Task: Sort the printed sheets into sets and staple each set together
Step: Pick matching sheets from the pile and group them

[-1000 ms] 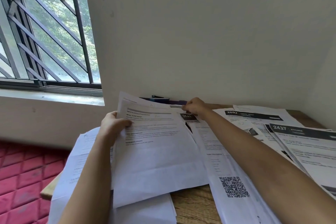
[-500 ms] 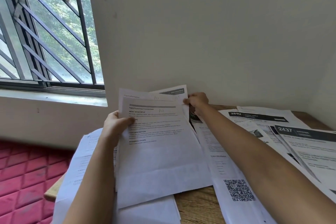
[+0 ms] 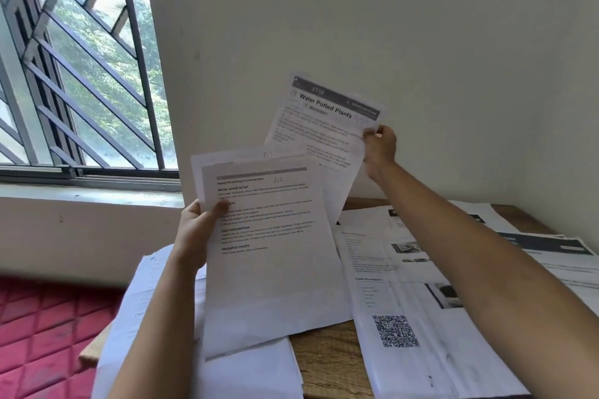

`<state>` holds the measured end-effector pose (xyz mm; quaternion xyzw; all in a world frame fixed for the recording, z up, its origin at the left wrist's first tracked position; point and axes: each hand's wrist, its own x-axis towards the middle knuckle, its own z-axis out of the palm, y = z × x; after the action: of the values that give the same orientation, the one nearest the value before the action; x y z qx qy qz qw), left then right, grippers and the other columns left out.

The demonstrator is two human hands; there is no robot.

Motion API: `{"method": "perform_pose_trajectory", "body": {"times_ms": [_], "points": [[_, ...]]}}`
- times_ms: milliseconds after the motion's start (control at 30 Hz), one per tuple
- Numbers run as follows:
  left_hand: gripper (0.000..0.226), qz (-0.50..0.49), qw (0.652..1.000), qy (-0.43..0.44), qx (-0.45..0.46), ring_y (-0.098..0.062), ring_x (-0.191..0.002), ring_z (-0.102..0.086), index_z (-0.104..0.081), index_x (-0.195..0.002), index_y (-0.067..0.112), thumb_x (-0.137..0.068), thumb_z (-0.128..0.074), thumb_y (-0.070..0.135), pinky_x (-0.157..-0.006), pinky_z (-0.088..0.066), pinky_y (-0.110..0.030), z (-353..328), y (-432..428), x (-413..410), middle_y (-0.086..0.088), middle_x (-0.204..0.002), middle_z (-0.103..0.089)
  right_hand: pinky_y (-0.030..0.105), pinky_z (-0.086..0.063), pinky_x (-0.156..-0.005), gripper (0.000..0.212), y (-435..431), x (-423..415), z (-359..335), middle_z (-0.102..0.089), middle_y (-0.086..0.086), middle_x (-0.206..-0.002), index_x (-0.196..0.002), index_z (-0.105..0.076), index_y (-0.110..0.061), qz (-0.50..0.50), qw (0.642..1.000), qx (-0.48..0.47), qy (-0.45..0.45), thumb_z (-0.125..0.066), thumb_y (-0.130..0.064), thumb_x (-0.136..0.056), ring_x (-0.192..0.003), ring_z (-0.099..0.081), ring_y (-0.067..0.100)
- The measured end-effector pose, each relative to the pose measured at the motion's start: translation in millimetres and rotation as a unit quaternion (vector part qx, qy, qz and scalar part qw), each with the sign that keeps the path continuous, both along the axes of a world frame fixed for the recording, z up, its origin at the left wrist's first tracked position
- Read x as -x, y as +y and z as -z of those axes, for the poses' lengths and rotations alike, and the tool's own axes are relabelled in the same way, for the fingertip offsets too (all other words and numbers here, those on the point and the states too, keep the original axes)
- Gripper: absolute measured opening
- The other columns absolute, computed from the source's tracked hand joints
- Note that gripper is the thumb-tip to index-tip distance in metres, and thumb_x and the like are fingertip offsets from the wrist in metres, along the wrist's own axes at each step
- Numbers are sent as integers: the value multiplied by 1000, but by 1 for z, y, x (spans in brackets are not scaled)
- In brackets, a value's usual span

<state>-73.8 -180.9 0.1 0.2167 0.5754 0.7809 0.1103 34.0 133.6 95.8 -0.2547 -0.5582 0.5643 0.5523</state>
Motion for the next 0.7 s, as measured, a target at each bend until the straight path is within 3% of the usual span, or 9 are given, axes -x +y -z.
{"method": "perform_pose_trajectory", "body": {"times_ms": [200,333,433,600,700], "points": [[12,15,999,12,-38,-17,-64,-69,-63,-98,11,-91,-58,3,-55,-58,-29,-26,-7,-10,-4,-78,-73,41,-55,-77,10,8,-40,-30,-63,14,-109,-86,-48,-19,23,997,11,71,-50,-14,-95,-89,-63,25],[11,22,997,46,-55,-13,-60,-69,-62,-93,14,-92,-57,3,-54,-58,-28,-60,-13,-22,1,-71,-73,33,-52,-64,5,0,-54,-40,-60,6,-100,-101,-50,-14,-9,999,-20,44,-49,-14,-96,-81,-59,19],[10,22,995,69,-63,-14,-62,-70,-62,-95,14,-92,-59,4,-56,-59,-29,-87,-16,-29,1,-73,-74,26,-51,-58,6,-14,-59,-48,-61,3,-95,-102,-53,-10,-70,995,-67,18,-50,-11,-96,-76,-60,15],[16,30,996,66,-49,-20,-73,-69,-60,-106,11,-91,-61,6,-64,-61,-35,-117,-21,-35,-10,-94,-69,39,-57,-72,12,-45,-58,-58,-65,9,-100,-108,-55,-3,-220,974,-52,-17,-49,-5,-97,-82,-65,21],[27,13,998,44,-31,-19,-68,-69,-56,-117,8,-91,-61,6,-58,-61,-34,-128,-23,-37,-12,-95,-67,34,-58,-68,10,-64,-57,-59,-65,11,-95,-97,-58,-2,-271,960,-48,-49,-47,-1,-97,-79,-65,21]]}}
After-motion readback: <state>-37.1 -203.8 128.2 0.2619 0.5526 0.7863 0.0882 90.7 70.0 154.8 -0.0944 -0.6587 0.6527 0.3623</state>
